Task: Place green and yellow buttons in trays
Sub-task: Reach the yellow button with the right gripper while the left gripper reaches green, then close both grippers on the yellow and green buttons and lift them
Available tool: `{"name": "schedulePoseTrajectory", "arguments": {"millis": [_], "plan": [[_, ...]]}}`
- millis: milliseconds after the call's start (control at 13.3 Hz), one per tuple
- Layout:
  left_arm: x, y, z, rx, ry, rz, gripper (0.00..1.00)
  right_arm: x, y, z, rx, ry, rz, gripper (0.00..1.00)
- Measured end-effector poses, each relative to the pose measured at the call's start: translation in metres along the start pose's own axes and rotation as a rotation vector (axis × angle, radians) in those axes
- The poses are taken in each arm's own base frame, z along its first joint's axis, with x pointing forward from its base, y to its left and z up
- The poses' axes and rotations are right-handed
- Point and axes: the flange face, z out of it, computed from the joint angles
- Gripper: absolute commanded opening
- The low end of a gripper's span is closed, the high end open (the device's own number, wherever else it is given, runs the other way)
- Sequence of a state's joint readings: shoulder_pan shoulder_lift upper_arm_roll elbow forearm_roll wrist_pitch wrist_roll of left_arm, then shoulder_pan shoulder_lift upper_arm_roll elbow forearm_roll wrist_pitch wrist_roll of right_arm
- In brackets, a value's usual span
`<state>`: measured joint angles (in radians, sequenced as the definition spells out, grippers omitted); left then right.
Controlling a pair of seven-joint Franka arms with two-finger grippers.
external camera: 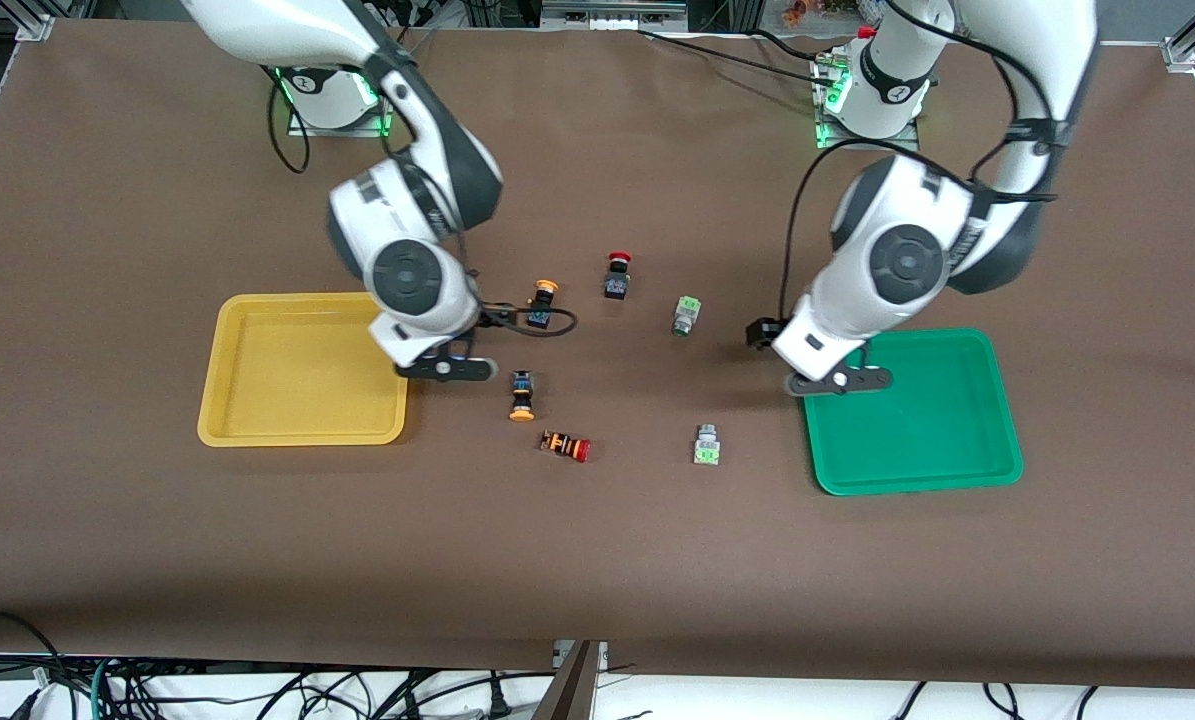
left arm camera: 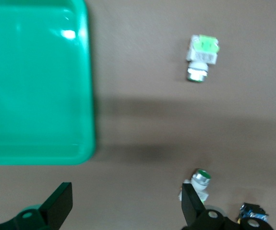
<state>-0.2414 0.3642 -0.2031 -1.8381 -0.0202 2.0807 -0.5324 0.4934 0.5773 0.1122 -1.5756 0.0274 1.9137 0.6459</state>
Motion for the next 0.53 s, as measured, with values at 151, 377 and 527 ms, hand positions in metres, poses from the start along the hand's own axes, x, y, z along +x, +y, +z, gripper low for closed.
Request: {"name": "schedulePoseTrajectory", "arguments": {"millis": [151, 377, 527], "plan": [[-0.021, 0.023, 0.029, -0.004, 0.015, -0.016, 1.00, -0.006, -0.026, 0.042, 0.014, -0.015, 0.016, 1.00], [-0.044, 0.048, 0.068, 0.005, 0.002, -0.022, 1.00, -0.012, -0.044, 0.090, 0.049, -0.019, 0.037, 1.00], [-0.051, 0.059, 0.084, 0.009, -0.006, -0.023, 1.00, -0.023, -0.054, 0.108, 0.046, -0.017, 0.026, 1.00]]}}
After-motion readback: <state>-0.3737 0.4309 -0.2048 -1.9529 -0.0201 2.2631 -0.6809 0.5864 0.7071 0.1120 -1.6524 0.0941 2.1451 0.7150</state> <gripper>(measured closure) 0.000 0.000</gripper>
